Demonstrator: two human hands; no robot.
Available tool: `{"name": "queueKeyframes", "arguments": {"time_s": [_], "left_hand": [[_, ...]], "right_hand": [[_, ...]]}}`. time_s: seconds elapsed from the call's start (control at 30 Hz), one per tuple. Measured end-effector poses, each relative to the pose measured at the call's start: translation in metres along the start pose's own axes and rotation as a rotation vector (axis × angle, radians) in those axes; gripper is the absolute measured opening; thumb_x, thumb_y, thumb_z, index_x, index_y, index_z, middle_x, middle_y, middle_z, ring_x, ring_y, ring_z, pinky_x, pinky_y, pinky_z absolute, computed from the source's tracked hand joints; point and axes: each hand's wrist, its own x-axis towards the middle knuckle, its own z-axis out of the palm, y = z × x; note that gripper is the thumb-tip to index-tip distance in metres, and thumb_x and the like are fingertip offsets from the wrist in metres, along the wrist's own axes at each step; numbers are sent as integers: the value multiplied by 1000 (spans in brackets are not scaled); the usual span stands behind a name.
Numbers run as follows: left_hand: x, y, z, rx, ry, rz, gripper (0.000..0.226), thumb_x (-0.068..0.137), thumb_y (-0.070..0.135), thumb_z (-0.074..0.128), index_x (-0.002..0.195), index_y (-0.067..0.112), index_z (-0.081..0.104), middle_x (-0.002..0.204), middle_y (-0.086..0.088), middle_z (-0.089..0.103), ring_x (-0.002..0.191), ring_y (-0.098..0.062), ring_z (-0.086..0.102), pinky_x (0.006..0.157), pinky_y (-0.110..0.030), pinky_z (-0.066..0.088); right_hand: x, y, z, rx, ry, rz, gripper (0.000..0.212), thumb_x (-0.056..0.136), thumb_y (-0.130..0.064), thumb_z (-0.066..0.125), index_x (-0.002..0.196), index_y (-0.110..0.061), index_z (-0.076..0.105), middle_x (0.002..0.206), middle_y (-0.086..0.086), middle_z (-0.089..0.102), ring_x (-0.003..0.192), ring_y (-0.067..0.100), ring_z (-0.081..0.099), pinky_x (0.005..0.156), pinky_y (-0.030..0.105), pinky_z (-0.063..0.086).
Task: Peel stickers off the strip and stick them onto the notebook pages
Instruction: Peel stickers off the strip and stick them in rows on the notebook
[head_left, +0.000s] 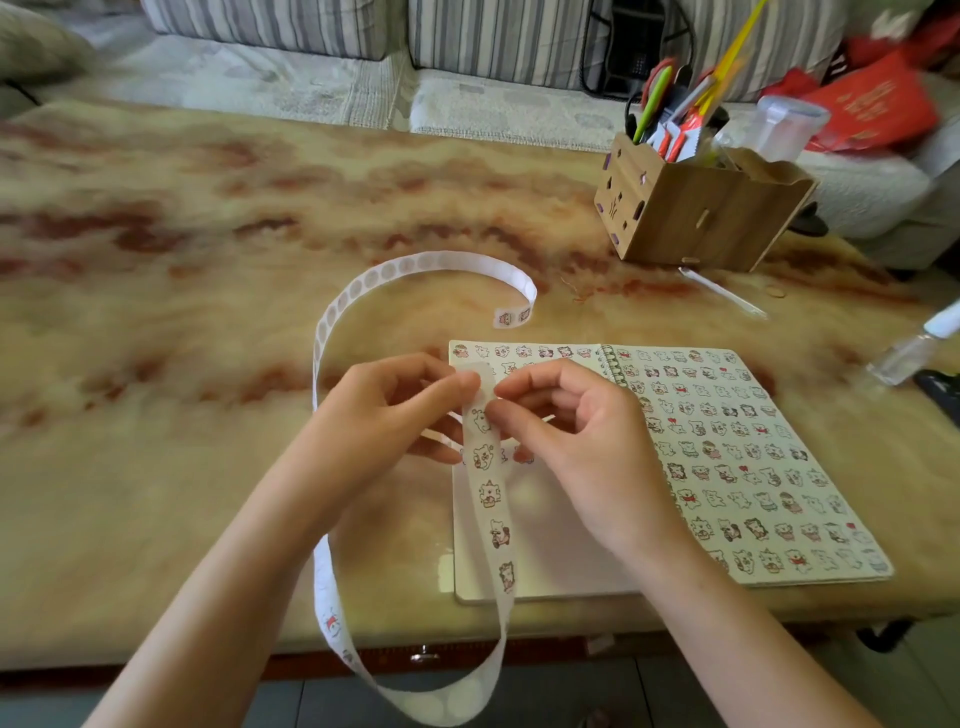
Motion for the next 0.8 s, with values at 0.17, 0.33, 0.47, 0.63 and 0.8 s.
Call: {"name": "queueKeyframes", "arguments": {"time_s": [0.17, 0.33, 0.47, 0.63, 0.8], "left_hand": [[-1, 0, 1, -9, -11, -22, 21, 87, 18, 62, 88, -2, 68, 82, -14, 73, 68, -15, 68, 60, -22, 57], [-1, -1, 1, 15, -28, -28, 15, 87, 15, 63, 83, 3, 71, 77, -9, 74, 70, -13, 70, 61, -20, 57], [-1, -1, 1, 1, -19, -22, 16, 88, 14, 62, 86, 2, 71, 79, -11, 74, 69, -13, 70, 61, -18, 56], [-1, 0, 1, 13, -40, -18, 17, 88, 14, 61, 87, 1, 72, 80, -10, 74, 72, -14, 70, 63, -18, 55], [-2, -1, 2, -6, -37, -34, 17, 88, 14, 61, 87, 1, 72, 81, -11, 75, 76, -16, 72, 66, -21, 57]], "right_hand": [[-1, 1, -2, -75, 23, -56, 7, 82, -9, 72, 86, -14, 70, 78, -1, 72, 71, 10, 68, 65, 25, 56], [-2, 1, -2, -120, 24, -82, 6, 83, -10, 71, 87, -13, 71, 80, -2, 73, 75, 11, 68, 71, 32, 58], [-1, 2, -2, -129, 30, -79, 9, 82, -10, 72, 88, -16, 74, 80, -5, 74, 74, 7, 69, 70, 31, 58], [-1, 3, -2, -146, 37, -95, 8, 81, -9, 73, 86, -16, 74, 77, -5, 73, 72, 8, 68, 69, 33, 58], [-1, 5, -2, -206, 38, -158, 6, 82, -9, 73, 85, -15, 72, 75, -7, 71, 72, 8, 67, 66, 27, 57]]}}
